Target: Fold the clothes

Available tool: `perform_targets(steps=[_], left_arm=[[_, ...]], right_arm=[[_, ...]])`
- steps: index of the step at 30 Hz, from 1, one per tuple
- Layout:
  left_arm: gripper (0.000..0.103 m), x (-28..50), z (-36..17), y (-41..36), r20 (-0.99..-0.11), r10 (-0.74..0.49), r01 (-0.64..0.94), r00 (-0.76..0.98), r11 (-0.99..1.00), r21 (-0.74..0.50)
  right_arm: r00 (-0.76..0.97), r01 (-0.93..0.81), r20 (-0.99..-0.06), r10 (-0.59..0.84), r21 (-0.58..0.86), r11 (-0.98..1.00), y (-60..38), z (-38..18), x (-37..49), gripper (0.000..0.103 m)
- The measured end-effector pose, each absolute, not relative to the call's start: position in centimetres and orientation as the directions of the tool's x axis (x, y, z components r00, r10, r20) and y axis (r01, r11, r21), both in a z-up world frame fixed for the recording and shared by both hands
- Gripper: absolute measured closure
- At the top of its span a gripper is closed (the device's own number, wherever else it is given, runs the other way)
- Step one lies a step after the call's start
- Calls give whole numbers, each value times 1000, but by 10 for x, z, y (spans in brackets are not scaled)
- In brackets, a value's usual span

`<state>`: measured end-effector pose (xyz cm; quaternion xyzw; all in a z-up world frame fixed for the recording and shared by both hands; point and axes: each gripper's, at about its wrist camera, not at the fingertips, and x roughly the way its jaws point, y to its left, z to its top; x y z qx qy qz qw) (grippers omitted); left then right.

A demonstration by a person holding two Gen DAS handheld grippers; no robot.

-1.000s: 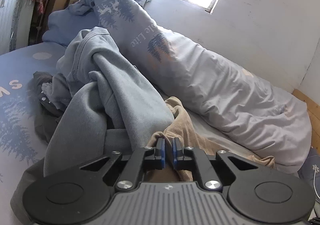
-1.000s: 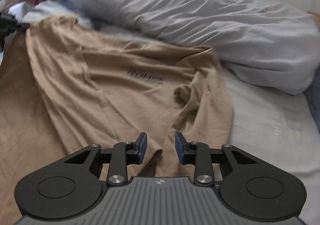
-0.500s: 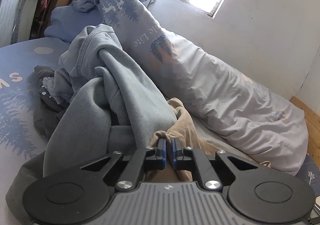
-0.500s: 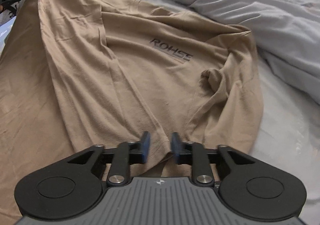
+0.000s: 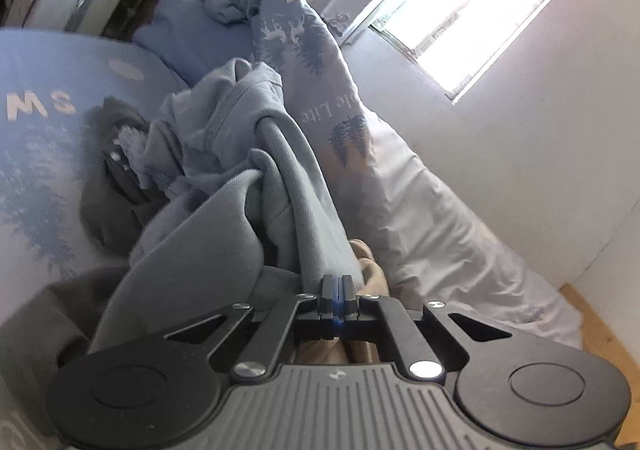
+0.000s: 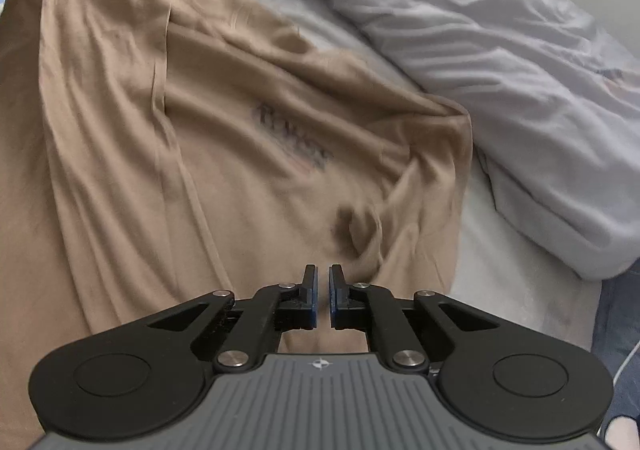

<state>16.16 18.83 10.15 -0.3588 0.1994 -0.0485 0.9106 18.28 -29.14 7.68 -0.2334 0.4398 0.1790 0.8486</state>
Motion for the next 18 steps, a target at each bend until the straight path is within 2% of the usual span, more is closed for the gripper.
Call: perform_targets(steps=[3,4,6,7,8,9,14,18], left_arm=[[103,161,103,191,-324,-305,-3,896,724,-689],[99,160,104,190,-327,-312,4,892,730,-684],[81,155,106,191,-319,-318,12,893,725,-689],[67,153,106,191,-302,-335,29,892,711,-703],[57,152,106,189,-290,-351,48,890,705,-707],[54,153,106,186,-283,-368,72,886,711,-699],[54,159,98,172,-305,-375,99,875,757,-646],[57,164,86,175,-312,-394,93,864,736,-670]], right_arm=[[574,-511,-781,244,-109,852,-274,90,197,93],[580,-512,-756,305,-46,858,-266,95,203,88],[590,-513,-690,420,81,854,-249,104,215,72],[595,-513,-656,465,135,848,-239,107,222,59],[601,-510,-625,498,180,841,-228,108,231,50],[611,-503,-597,520,214,837,-216,109,240,48],[627,-467,-526,574,335,818,-166,108,291,48],[560,-505,-543,626,376,777,-127,96,331,48]])
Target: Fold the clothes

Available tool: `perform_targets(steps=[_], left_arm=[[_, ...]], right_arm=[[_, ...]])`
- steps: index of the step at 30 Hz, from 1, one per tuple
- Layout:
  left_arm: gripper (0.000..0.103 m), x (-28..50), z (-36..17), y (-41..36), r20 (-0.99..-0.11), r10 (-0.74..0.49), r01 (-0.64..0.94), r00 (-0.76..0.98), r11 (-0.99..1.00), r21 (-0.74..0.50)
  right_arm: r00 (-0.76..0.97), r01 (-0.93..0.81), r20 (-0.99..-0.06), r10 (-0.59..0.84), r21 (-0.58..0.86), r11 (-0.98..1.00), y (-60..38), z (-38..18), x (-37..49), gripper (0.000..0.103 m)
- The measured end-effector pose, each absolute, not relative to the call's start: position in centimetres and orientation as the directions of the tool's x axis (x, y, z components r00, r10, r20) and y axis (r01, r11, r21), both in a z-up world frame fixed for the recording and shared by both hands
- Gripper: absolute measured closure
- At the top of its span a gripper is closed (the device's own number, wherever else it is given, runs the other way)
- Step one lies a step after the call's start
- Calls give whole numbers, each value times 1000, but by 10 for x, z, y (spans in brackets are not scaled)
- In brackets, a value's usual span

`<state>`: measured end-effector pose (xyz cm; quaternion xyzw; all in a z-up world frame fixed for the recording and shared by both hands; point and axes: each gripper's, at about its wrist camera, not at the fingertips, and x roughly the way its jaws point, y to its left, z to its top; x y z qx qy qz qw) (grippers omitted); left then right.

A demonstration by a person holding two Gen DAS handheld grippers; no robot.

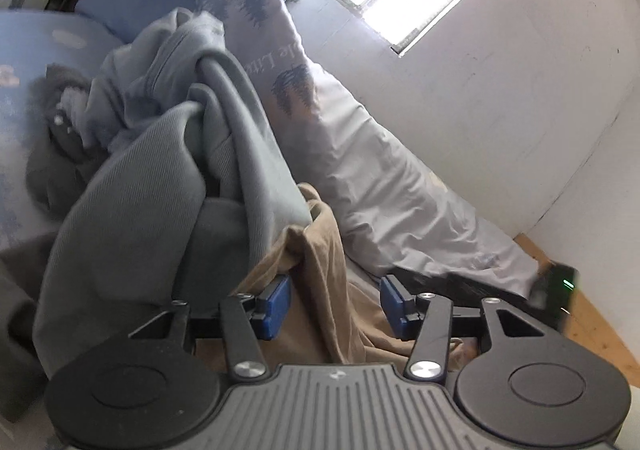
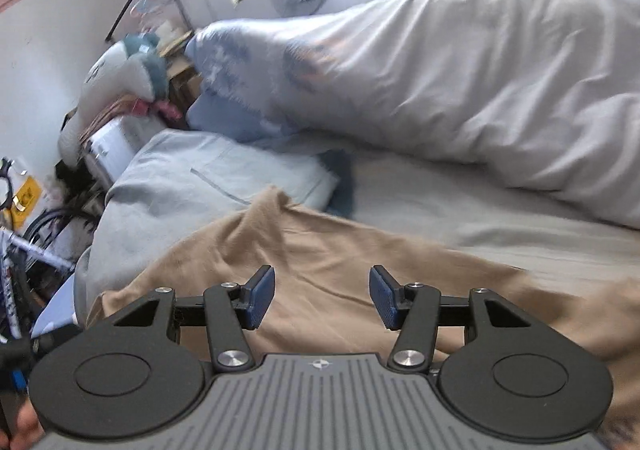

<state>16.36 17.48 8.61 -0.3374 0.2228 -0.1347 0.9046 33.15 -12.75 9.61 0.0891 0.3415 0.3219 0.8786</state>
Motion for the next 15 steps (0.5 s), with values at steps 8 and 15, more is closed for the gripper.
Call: perform_targets(steps=[8,15], left_arm=[[57,175,91,183,-318,-429,116,845,729,-675],[57,190,86,183,-317,-465,138,827,714,-686]], right_arm=[[475,-572,-536,698,416,707,-94,68,375,48],[383,-593,-523,762,493,637,-83,47,395,43]])
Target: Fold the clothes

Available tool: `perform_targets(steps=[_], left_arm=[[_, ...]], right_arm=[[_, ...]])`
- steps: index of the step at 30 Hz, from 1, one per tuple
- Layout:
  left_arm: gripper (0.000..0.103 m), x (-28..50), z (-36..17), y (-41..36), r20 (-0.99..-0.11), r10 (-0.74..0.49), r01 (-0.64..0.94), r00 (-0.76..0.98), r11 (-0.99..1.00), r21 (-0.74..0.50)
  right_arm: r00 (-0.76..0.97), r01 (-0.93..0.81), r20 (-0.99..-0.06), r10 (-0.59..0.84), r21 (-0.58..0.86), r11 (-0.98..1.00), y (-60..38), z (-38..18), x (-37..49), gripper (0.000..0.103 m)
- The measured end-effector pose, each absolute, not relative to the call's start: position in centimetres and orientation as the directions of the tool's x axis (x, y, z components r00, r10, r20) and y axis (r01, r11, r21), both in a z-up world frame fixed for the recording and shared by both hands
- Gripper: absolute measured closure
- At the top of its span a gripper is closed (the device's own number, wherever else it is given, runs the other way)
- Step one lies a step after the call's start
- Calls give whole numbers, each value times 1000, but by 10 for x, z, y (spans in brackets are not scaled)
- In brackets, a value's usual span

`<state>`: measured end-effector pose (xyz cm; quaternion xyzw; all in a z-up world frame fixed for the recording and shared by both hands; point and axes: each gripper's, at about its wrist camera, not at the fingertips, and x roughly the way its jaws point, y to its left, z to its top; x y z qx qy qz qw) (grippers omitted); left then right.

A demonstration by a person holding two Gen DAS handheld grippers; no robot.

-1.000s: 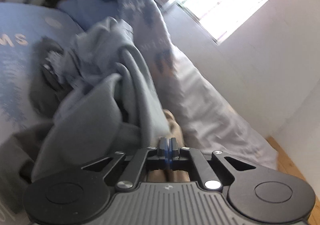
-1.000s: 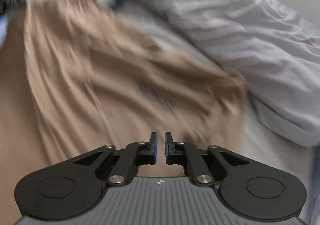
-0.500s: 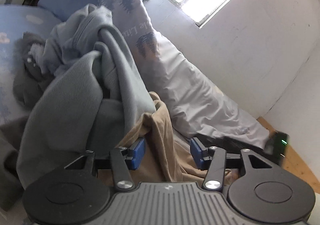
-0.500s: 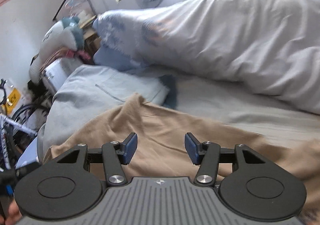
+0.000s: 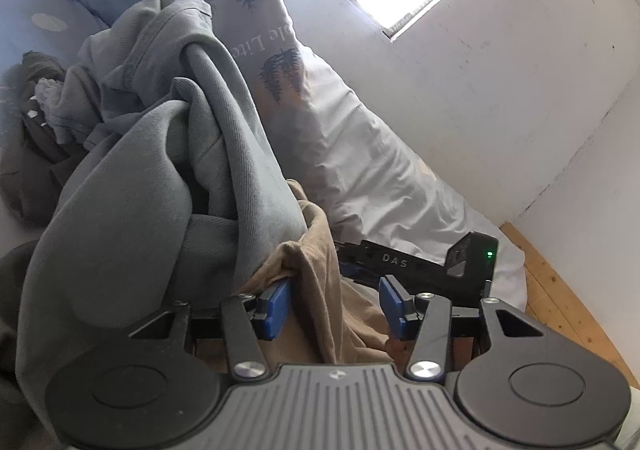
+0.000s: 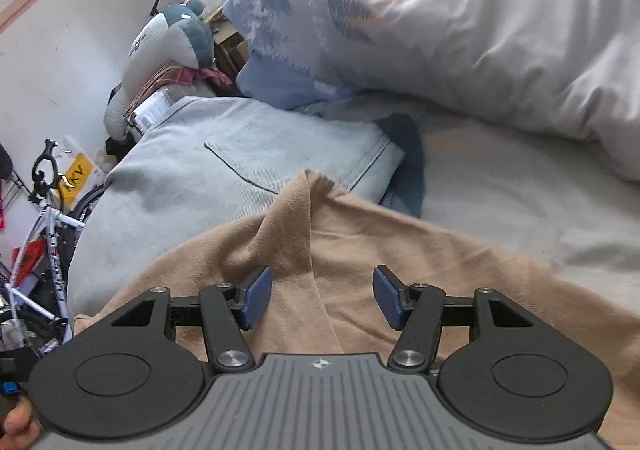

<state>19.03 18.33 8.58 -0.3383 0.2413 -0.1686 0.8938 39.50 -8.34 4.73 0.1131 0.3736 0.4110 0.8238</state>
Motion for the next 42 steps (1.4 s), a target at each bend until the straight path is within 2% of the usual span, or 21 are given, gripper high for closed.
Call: perform_targets(steps=[2,3,4,5,10,12,13,14,16,17,19,22,27,30,32,34,36,40,42], left_arm=[[59,193,84,183,-312,-467,140,827,710,-690],[66,193,83,183,-312,-463,137,829,710,-691],[90,192,82,183,-316,-454,127,833,713,-689],[103,191,81,183,-320,-442,115,838,717,-688],[103,182,79,181,-347,-372,64,861,756,-651],[95,175,85,176,-342,-357,82,869,787,-612],[82,168,89,173,-325,-353,105,877,803,-587],[61,159,94,170,-300,-350,131,887,815,-565],[38,139,105,162,-232,-345,186,909,837,-515],[34,129,111,158,-199,-354,220,914,843,-490],[30,113,124,147,-167,-388,280,906,847,-452],[26,92,143,126,-163,-455,353,876,833,-426],[15,53,170,80,-151,-553,443,819,778,-445],[15,32,190,47,-150,-611,507,777,749,-426],[9,19,203,23,-160,-636,539,755,741,-401],[7,9,212,-3,-175,-661,570,730,729,-379],[7,4,212,-36,-210,-694,603,689,710,-364],[7,-15,195,-117,-301,-746,677,594,666,-313],[7,-27,177,-164,-357,-763,714,539,639,-286]], right_arm=[[376,-584,-513,772,515,627,-84,42,399,42],[374,-584,-509,776,521,623,-83,41,399,42],[374,-588,-505,778,520,620,-82,41,398,43],[379,-595,-506,775,508,623,-81,42,397,43],[474,-579,-482,737,460,673,-106,69,375,43],[538,-554,-445,716,453,698,-131,86,359,43],[575,-539,-431,695,439,718,-146,98,344,43],[614,-523,-418,670,421,742,-162,111,327,43],[689,-480,-388,612,389,786,-193,136,290,43],[726,-450,-369,579,381,807,-210,148,269,43],[804,-384,-312,506,377,843,-246,171,220,43],[875,-334,-206,439,401,853,-290,200,138,42],[936,-297,-23,351,480,825,-347,238,-8,33],[940,-314,60,335,529,788,-376,258,-80,27],[931,-353,129,343,561,748,-393,265,-126,13],[913,-399,198,357,622,674,-418,262,-161,11],[920,-386,220,325,663,641,-440,256,-191,11],[964,-264,209,165,679,685,-469,237,-239,11],[963,-267,221,153,725,634,-483,217,-246,10]])
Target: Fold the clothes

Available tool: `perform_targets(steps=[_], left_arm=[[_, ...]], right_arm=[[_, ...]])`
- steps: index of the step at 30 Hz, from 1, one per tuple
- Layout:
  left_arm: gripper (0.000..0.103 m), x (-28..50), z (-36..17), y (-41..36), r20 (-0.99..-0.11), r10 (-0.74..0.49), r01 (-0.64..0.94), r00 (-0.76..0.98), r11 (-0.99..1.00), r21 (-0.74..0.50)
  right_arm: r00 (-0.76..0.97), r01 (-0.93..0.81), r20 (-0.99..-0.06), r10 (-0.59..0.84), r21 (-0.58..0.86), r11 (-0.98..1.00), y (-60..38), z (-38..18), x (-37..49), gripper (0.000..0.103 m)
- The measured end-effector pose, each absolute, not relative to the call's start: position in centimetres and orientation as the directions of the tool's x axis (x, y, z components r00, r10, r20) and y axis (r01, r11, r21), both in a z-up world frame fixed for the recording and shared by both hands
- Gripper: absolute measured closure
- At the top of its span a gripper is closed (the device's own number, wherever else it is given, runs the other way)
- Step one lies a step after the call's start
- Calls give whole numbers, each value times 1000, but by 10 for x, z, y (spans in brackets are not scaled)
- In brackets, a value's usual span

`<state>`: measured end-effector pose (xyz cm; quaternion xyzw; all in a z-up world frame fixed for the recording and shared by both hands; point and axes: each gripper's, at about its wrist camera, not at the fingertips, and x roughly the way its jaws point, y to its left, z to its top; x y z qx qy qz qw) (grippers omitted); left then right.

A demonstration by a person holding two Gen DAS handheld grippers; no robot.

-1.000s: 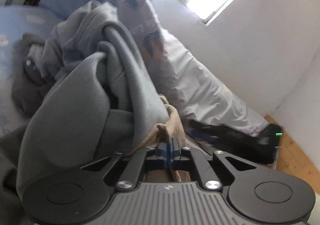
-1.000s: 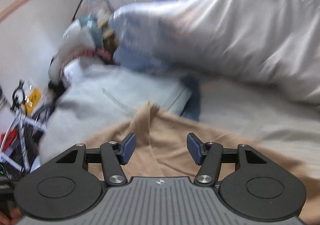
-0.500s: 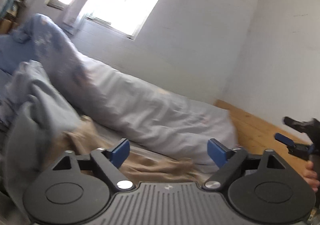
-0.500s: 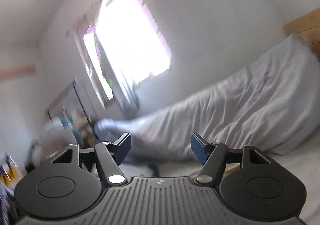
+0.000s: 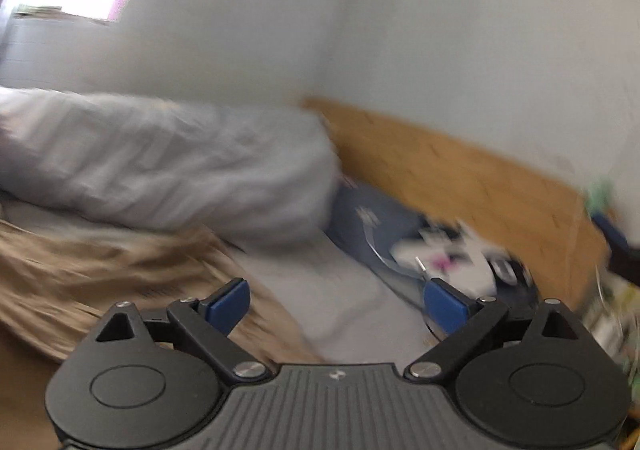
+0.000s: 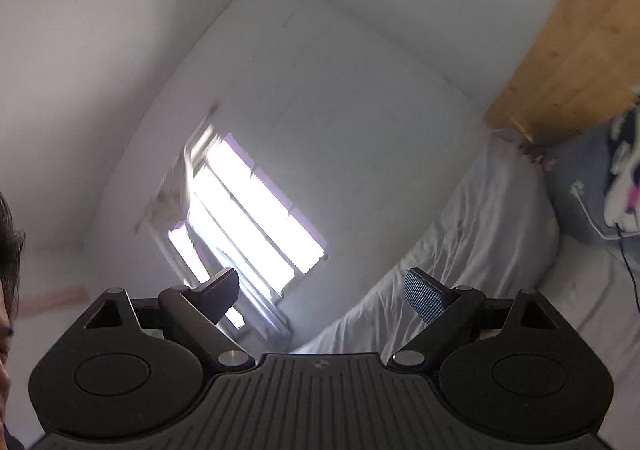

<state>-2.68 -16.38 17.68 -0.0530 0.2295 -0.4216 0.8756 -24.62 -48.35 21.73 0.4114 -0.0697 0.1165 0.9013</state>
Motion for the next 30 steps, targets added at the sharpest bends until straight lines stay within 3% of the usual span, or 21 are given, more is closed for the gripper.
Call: perform_targets(steps=[5,8,10,15,22,30], left_arm=[[18,-54,127,-276,-524,-705,762,477,629,-153],[30,-60,102,-324,-588,-647,768,486,637,-65],[32,-65,89,-345,-613,-613,764,499,645,-23],[34,-65,59,-398,-635,-541,767,551,628,130],[52,-69,21,-433,-634,-438,715,637,643,275],[65,-65,7,-445,-627,-411,695,662,650,308]], right_arm=[[987,-160,135,87,803,574,-503,174,-251,10],[990,-136,130,51,805,577,-509,160,-259,10],[991,-125,124,41,806,579,-514,152,-266,10],[994,-104,103,34,829,549,-521,123,-278,10],[992,-127,110,63,887,444,-534,83,-282,10],[994,-104,85,63,902,418,-544,63,-279,10]])
